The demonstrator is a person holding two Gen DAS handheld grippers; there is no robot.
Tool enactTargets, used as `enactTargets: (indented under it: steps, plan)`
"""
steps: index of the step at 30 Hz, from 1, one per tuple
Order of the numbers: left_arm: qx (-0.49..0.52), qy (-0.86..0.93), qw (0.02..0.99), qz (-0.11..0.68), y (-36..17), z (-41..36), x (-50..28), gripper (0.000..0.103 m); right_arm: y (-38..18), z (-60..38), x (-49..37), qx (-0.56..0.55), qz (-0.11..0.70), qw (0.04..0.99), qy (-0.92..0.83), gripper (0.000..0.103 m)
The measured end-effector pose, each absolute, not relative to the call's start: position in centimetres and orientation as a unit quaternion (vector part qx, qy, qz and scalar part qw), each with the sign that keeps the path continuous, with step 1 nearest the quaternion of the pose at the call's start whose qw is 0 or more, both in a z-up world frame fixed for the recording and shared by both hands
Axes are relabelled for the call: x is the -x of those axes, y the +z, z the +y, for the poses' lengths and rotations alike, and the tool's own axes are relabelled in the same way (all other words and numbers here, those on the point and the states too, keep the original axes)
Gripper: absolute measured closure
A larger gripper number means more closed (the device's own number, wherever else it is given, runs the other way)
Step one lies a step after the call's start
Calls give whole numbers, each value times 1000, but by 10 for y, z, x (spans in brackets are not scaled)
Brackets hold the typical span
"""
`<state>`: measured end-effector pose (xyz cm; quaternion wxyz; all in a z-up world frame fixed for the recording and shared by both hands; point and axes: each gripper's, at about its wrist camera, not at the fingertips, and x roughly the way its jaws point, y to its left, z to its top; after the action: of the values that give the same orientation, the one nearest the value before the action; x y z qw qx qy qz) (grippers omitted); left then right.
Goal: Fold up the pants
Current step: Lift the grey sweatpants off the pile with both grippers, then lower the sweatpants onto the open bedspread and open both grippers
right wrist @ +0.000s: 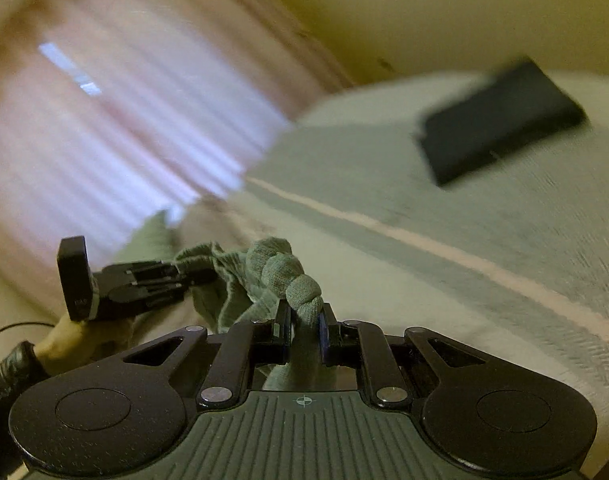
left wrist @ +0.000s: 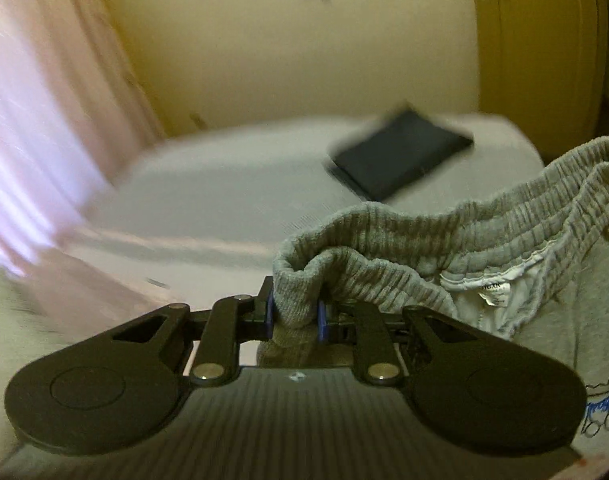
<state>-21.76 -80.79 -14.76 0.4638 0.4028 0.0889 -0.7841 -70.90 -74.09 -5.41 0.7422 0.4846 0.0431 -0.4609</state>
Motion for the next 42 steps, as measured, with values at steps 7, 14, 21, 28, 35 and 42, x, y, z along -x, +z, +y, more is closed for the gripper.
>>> enactTargets:
  steps: [7,14,21,28,35,42]
  plan:
    - [-450,-770,420,168,-269,-935,285,87,-90,-805,769,-516,26,713,-473,94]
    - [-451,-783,409,127,-262,-986,338,87,-133,-824,794,-500,48,693,-518,94]
    - [-479,-761,386,206,-340,-1015,355,78,-176,-819,798,-487,170,632,-578,64]
    - [-411,-737,469,260,-312,-969,256,74,-126,-770,784,-413,216,677,-569,57]
    - [-366,-650,598,293,-238,-830,79,73,-107,-727,707,-389,246,733,-501,55]
    - [-358,-551,670,345,-239,-647,-56,67,-116,-683,596,-353,309,779,-415,54]
